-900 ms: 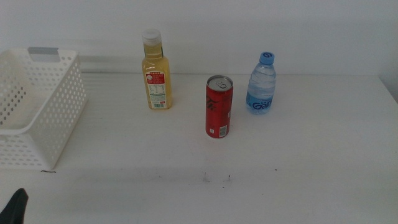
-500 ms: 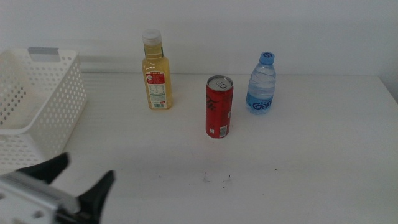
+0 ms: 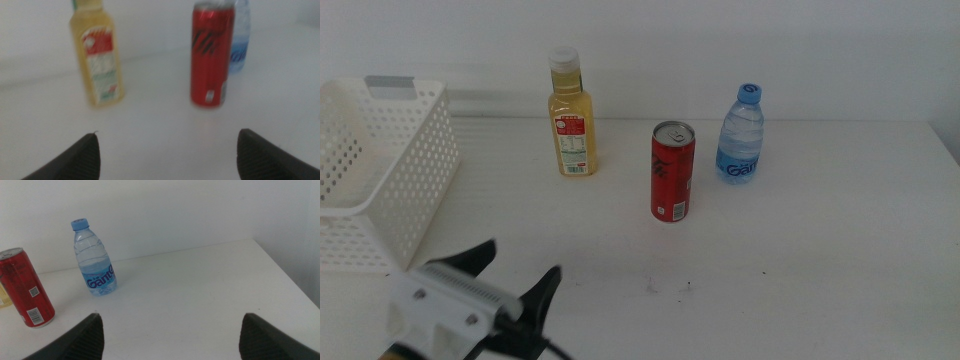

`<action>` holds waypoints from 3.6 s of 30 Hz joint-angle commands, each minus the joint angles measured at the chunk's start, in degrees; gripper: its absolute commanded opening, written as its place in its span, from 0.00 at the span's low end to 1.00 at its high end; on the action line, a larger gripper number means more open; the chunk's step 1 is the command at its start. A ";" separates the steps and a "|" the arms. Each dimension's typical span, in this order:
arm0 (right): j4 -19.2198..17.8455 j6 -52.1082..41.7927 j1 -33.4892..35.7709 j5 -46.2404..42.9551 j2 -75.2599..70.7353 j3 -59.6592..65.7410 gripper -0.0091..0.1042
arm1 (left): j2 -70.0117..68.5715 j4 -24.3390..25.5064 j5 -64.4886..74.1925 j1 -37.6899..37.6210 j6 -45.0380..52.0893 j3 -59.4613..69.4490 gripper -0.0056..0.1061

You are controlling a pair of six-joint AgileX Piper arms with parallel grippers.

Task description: Use arms to grab the bottles and put them into the dustbin to the left of the table.

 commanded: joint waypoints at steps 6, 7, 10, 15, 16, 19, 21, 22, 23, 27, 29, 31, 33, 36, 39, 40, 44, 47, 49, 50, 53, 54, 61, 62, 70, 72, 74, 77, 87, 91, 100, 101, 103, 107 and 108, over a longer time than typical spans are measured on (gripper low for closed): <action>-0.44 -0.42 -0.50 -0.37 -0.29 0.22 0.90 | 2.79 2.71 4.39 -0.43 0.05 -10.90 0.89; -0.44 -0.42 -0.50 -0.37 -0.29 0.22 0.90 | 3.35 3.44 6.30 -0.43 0.05 -12.42 0.89; -0.44 -0.42 -0.50 -0.37 -0.29 0.22 0.90 | 4.91 4.74 10.96 -0.43 -0.41 -16.46 0.89; -0.44 -0.42 -0.50 -0.37 -0.29 0.22 0.90 | 12.41 7.25 9.76 -0.43 -4.70 -22.54 0.89; -0.44 -0.42 -0.50 -0.37 -0.29 0.22 0.90 | 14.85 7.78 8.10 -0.43 -5.35 -23.75 0.89; -0.44 -0.42 -0.50 -0.37 -0.29 0.22 0.90 | 21.68 8.76 -0.32 -0.43 -6.78 -26.56 0.89; -0.44 -0.42 -0.50 -0.37 -0.29 0.22 0.90 | 25.25 8.76 -1.89 -0.43 -8.27 -28.45 0.89; -0.44 -0.42 -0.50 -0.37 -0.29 0.22 0.90 | 26.75 8.76 -1.89 -0.43 -8.91 -29.60 0.89; -0.44 -0.42 -0.50 -0.37 -0.29 0.22 0.90 | 28.12 8.76 -1.89 -0.43 -9.03 -30.63 0.89; -0.44 -0.42 -0.50 -0.37 -0.29 0.22 0.90 | 32.14 8.88 -1.59 -0.43 -8.73 -35.46 0.89; -0.44 -0.42 -0.50 -0.37 -0.29 0.22 0.90 | 33.47 8.88 -0.14 -0.43 -8.61 -37.77 0.89; -0.44 -0.42 -0.50 -0.37 -0.29 0.22 0.90 | 34.84 8.88 1.09 -0.43 -8.48 -39.98 0.89; -0.44 -0.42 -0.50 -0.37 -0.29 0.22 0.90 | 36.00 8.88 2.67 -0.43 -8.48 -41.88 0.89; -0.44 -0.42 -0.50 -0.37 -0.29 0.22 0.90 | 37.34 9.09 4.73 -0.43 -8.48 -44.71 0.89; -0.44 -0.42 -0.50 -0.37 -0.29 0.22 0.90 | 38.87 9.09 6.08 -0.43 -8.48 -47.57 0.89; -0.44 -0.42 -0.50 -0.37 -0.29 0.22 0.90 | 39.50 9.09 6.33 -0.43 -8.38 -48.56 0.89; -0.44 -0.42 -0.50 -0.37 -0.29 0.22 0.90 | 41.93 9.34 7.62 -0.43 -8.38 -51.91 0.89; -0.44 -0.42 -0.50 -0.37 -0.29 0.22 0.90 | 43.72 9.34 8.80 -0.43 -8.38 -54.57 0.89; -0.44 -0.42 -0.50 -0.37 -0.29 0.22 0.90 | 44.93 9.17 9.18 -0.43 -8.38 -56.24 0.89; -0.44 -0.42 -0.50 -0.37 -0.29 0.22 0.90 | 45.26 9.17 9.21 -0.43 -8.38 -56.99 0.89; -0.44 -0.42 -0.50 -0.37 -0.29 0.22 0.90 | 46.62 8.89 9.21 -0.43 -8.38 -58.62 0.89; -0.44 -0.42 -0.50 -0.37 -0.29 0.22 0.90 | 46.85 8.72 9.21 -0.43 -8.22 -59.12 0.89; -0.44 -0.42 -0.50 -0.37 -0.29 0.22 0.90 | 47.44 8.30 9.71 -0.10 -4.82 -59.84 0.81; -0.44 -0.42 -0.50 -0.37 -0.29 0.22 0.90 | 47.44 8.30 9.71 0.07 -4.97 -59.84 0.77; -0.44 -0.42 -0.50 -0.37 -0.29 0.22 0.90 | 44.01 6.07 11.04 0.19 -6.03 -58.99 0.33; -0.44 -0.42 -0.50 -0.37 -0.29 0.22 0.90 | 40.58 6.80 12.37 0.19 -6.03 -56.99 0.21; -0.44 -0.42 -0.50 -0.37 -0.29 0.22 0.90 | 35.66 6.12 14.48 0.19 -5.34 -53.43 0.10; -0.44 -0.42 -0.50 -0.37 -0.29 0.22 0.90 | 26.99 3.43 19.76 0.19 -2.28 -47.92 0.03; -0.44 -0.42 -0.50 -0.37 -0.29 0.22 0.90 | -1.57 0.73 61.24 1.41 2.57 -48.14 0.03; -0.44 -0.42 -0.50 -0.37 -0.29 0.22 0.90 | -6.43 -2.45 83.60 10.52 8.84 -56.54 0.03; -0.44 -0.42 -0.50 -0.37 -0.29 0.22 0.90 | 0.85 -1.41 125.24 36.34 17.66 -86.36 0.03; -0.44 -0.42 -0.50 -0.37 -0.29 0.22 0.90 | 2.46 -1.41 128.81 38.76 18.52 -88.93 0.03; -0.44 -0.42 -0.50 -0.37 -0.29 0.22 0.90 | 5.71 -1.76 133.38 42.99 19.25 -92.72 0.03; -0.44 -0.42 -0.50 -0.37 -0.29 0.22 0.90 | 15.54 -2.39 138.04 52.16 24.06 -97.37 0.03; -0.44 -0.42 -0.50 -0.37 -0.29 0.22 0.90 | 16.91 -2.52 138.04 53.13 24.06 -97.37 0.03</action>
